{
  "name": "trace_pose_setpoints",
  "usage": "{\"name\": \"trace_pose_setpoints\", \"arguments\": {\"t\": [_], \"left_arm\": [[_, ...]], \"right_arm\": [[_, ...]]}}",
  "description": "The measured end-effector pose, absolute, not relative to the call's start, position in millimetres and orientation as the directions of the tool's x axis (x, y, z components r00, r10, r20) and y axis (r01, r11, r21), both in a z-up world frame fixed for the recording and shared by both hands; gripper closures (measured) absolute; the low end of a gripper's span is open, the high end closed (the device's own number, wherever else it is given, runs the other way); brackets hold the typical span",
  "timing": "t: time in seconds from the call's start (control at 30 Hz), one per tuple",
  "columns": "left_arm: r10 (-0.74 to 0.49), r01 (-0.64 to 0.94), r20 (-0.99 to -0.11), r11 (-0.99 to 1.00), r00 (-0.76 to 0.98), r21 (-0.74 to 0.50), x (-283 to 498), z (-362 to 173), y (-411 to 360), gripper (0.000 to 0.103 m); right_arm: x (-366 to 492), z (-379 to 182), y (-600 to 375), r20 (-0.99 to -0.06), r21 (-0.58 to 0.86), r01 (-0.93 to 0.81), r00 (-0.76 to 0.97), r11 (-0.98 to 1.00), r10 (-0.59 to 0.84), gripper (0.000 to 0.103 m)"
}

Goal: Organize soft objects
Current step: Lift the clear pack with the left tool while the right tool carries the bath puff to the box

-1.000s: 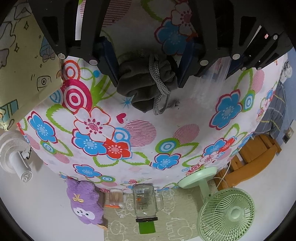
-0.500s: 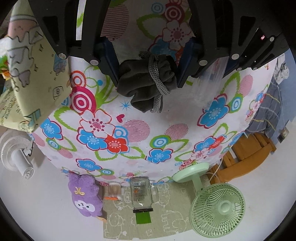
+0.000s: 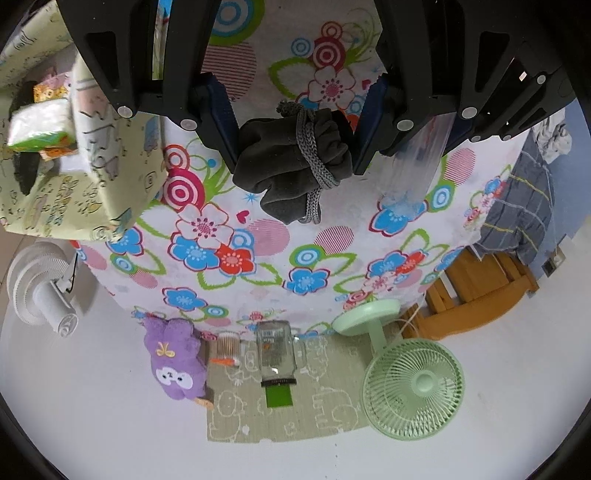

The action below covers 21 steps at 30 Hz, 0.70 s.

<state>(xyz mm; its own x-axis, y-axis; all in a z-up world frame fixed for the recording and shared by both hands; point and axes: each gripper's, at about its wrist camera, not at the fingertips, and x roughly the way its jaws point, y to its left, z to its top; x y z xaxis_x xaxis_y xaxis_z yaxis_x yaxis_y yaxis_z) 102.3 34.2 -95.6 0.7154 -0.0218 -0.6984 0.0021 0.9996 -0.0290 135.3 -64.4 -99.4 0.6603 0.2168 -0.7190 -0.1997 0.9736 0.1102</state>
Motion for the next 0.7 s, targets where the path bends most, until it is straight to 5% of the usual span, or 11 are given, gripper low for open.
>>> {"name": "trace_pose_setpoints", "arguments": {"t": [0.7], "left_arm": [[-0.046,0.036,-0.611,0.999,0.790,-0.027,64,-39,19,0.078]], "right_arm": [[89,-35,-79,-0.636,0.085,-0.209,0.741,0.974,0.215,0.041]]}}
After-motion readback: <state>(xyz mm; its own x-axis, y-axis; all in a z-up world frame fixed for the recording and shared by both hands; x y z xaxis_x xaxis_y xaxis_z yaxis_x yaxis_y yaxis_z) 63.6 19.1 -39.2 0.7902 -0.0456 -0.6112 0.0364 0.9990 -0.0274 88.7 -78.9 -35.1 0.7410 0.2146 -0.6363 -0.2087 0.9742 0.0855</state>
